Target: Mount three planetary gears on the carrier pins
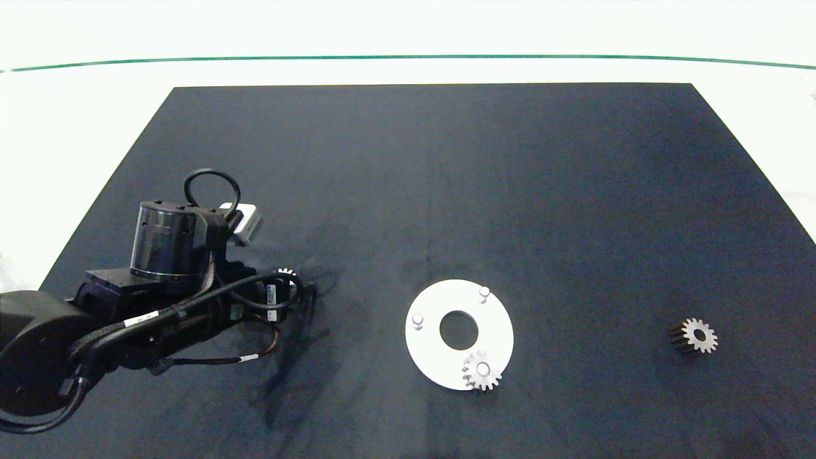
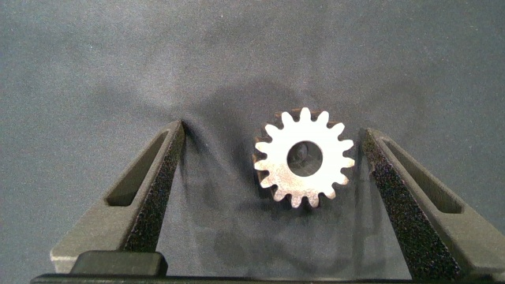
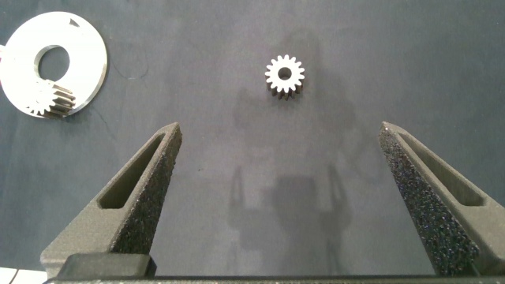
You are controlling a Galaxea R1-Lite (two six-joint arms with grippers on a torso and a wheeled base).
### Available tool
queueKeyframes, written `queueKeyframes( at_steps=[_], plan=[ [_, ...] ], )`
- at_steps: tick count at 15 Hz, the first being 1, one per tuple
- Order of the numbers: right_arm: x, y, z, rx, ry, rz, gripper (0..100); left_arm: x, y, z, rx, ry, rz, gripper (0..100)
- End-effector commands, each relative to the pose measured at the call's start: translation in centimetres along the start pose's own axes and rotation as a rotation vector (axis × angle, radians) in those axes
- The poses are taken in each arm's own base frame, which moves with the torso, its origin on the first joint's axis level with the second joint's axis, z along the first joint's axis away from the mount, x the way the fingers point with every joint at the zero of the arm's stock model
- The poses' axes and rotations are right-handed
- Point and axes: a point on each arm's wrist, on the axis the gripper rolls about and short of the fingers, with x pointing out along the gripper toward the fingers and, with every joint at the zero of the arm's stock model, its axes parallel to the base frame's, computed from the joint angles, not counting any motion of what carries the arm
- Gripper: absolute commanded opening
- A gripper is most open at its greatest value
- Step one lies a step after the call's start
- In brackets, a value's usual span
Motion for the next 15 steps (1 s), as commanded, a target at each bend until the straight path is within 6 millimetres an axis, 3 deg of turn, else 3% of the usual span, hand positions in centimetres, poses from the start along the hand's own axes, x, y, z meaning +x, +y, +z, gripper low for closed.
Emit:
queueKeyframes(
  at_steps=[1,15],
  plan=[
    [0.04,0.0,0.0,0.0,0.003,0.001,100,0.1,-0.17,-0.15,0.003,0.009,-0.005,79],
    [-0.01,0.0,0.03,0.0,0.0,0.001,100,0.17,-0.72,-0.78,0.016,0.03,-0.021,50]
  ],
)
